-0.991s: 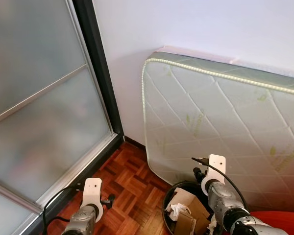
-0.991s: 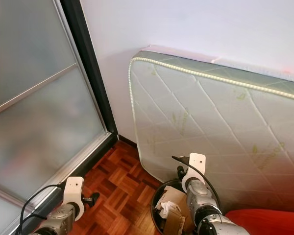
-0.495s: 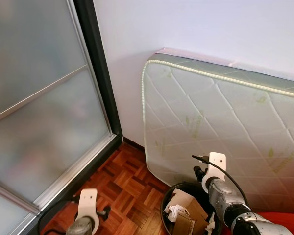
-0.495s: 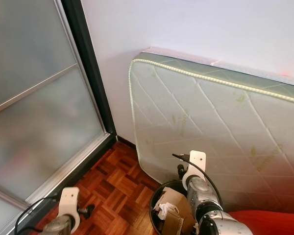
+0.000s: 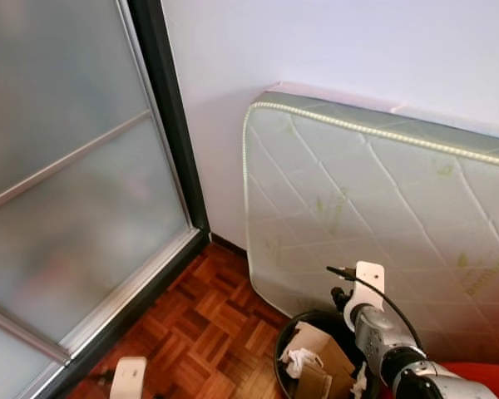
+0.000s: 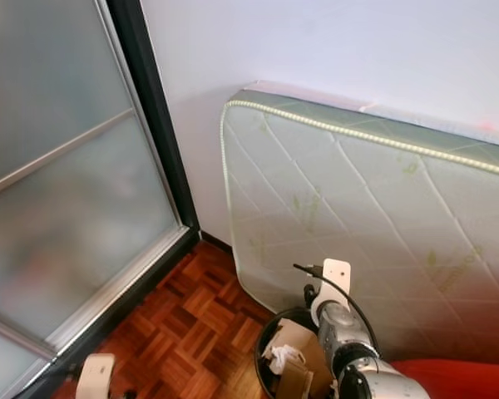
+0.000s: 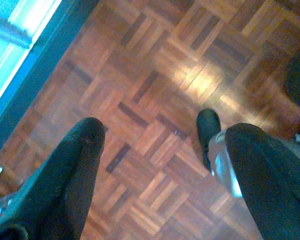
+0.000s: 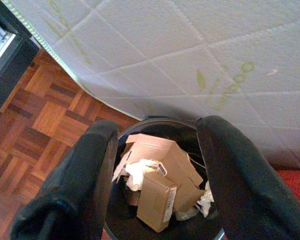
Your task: Clean up the room
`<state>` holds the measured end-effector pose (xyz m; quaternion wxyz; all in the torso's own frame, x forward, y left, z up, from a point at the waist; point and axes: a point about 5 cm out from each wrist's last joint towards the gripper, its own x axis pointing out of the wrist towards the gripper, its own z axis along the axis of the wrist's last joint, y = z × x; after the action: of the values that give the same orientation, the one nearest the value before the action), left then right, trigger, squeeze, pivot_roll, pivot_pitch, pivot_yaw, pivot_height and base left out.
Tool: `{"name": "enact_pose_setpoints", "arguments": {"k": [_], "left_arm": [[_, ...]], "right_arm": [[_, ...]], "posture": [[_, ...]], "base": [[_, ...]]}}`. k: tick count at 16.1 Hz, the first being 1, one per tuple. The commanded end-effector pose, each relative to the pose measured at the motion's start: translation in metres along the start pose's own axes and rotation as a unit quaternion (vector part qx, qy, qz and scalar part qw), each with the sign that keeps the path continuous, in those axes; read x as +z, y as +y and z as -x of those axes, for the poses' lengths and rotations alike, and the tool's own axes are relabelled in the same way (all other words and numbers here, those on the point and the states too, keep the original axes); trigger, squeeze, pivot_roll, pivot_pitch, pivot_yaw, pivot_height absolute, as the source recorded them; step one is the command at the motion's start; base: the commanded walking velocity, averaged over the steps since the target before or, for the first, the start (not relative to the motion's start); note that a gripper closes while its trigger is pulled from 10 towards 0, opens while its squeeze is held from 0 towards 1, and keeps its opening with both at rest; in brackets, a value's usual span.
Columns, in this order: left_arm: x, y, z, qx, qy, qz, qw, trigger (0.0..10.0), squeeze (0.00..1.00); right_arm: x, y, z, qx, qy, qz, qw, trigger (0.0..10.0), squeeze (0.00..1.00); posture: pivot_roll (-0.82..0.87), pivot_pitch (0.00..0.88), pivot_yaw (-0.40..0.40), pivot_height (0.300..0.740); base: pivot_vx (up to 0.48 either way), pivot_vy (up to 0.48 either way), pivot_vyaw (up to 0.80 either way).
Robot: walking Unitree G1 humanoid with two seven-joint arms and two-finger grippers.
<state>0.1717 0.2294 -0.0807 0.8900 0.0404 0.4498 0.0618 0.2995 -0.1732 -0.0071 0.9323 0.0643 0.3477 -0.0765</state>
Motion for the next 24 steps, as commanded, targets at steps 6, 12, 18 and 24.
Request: {"name": "enact_pose_setpoints", "arguments": {"k": [6, 12, 18, 24], "left_arm": [[-0.009, -0.002, 0.002, -0.012, 0.006, -0.022, 1.000, 10.0, 0.00], [-0.002, 0.001, 0.001, -0.011, 0.005, -0.020, 1.000, 10.0, 0.00], [0.002, -0.001, -0.001, -0.013, 0.001, -0.017, 1.000, 10.0, 0.00], [0.003, -0.005, -0.001, -0.017, 0.003, -0.017, 1.000, 10.0, 0.00]], "right_arm": [[-0.005, 0.004, 0.000, 0.007, 0.005, -0.009, 1.000, 10.0, 0.00], [-0.005, 0.004, 0.000, 0.011, 0.006, -0.006, 1.000, 10.0, 0.00], [-0.004, 0.005, 0.000, 0.012, 0.005, -0.006, 1.000, 10.0, 0.00], [-0.003, 0.006, 0.000, 0.012, 0.004, -0.009, 1.000, 10.0, 0.00]], "posture": [[-0.05, 0.000, 0.074, 0.737], [-0.04, 0.000, 0.073, 0.737], [-0.05, 0.000, 0.075, 0.737], [-0.04, 0.001, 0.077, 0.737]], "base": [[0.000, 0.000, 0.00], [0.000, 0.000, 0.00], [0.000, 0.000, 0.00], [0.000, 0.000, 0.00]]}}
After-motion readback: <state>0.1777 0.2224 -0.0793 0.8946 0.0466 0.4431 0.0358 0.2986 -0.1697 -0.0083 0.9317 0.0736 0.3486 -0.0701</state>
